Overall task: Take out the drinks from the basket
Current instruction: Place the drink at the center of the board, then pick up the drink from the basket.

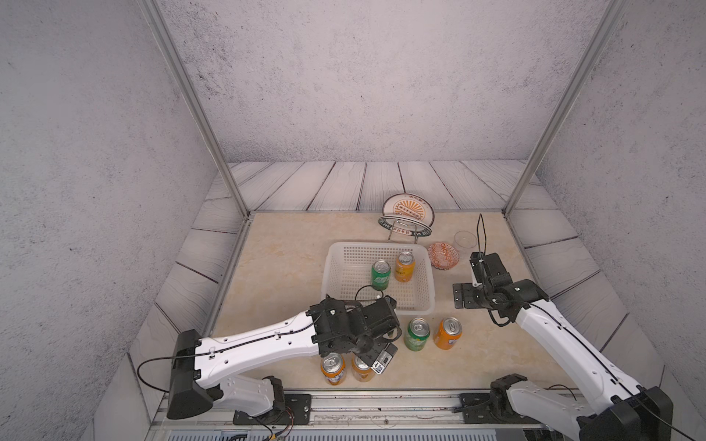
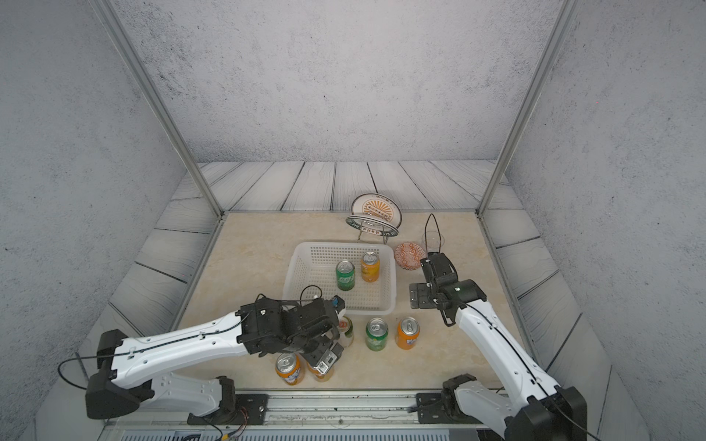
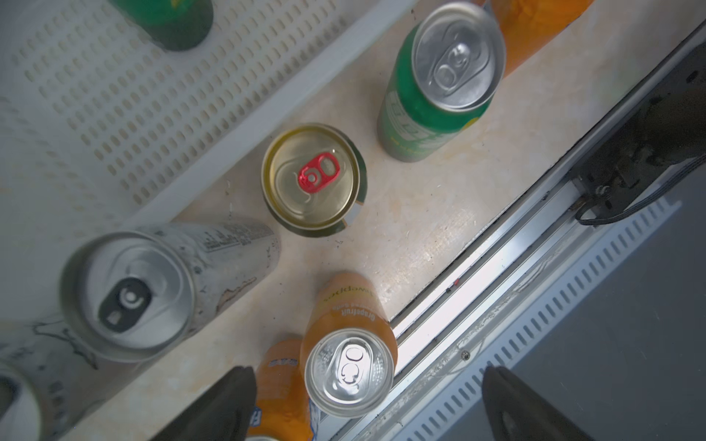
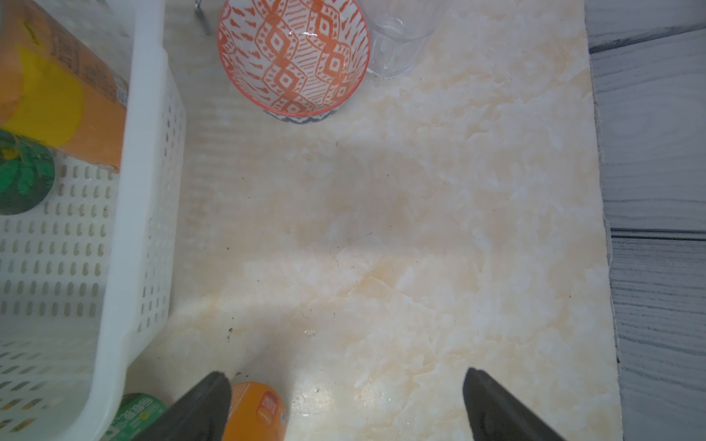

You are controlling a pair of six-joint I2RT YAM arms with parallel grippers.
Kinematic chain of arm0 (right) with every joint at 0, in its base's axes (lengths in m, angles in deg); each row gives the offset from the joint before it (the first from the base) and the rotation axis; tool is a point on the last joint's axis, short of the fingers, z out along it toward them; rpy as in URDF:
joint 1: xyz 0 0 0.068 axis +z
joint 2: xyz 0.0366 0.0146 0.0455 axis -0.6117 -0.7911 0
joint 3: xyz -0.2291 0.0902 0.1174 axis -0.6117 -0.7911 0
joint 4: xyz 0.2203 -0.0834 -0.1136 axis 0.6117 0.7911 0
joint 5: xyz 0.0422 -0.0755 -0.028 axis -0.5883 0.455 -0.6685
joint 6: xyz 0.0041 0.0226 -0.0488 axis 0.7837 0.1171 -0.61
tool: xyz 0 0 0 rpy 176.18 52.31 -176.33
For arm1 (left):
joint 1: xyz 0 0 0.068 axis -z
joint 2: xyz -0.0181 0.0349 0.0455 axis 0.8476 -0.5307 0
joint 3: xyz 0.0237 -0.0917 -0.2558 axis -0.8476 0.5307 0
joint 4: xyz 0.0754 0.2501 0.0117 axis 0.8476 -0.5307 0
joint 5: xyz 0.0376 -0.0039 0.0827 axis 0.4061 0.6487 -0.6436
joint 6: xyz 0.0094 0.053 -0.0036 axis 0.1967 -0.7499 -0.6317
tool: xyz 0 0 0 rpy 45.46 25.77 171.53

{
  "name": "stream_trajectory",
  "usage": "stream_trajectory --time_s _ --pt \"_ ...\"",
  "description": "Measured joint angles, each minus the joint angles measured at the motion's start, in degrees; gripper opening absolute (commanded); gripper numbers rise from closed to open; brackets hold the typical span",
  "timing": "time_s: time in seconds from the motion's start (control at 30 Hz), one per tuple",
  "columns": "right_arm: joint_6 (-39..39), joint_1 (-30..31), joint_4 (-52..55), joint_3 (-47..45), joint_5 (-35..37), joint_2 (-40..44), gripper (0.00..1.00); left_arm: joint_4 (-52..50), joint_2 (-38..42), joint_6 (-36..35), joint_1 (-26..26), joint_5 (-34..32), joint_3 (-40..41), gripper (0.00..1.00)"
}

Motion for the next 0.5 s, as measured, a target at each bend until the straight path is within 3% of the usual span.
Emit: stream_trajectory --time_s 0.1,0.5 --pt "0.0 0.0 0.0 0.0 0.0 0.0 1.00 -0.5 0.8 -3.1 -3.0 0.3 -2.9 0.99" --pt "0.0 0.0 0.0 0.0 0.0 0.0 1.00 -2.2 3.6 -16.7 -24.8 3.7 -11.6 0.99"
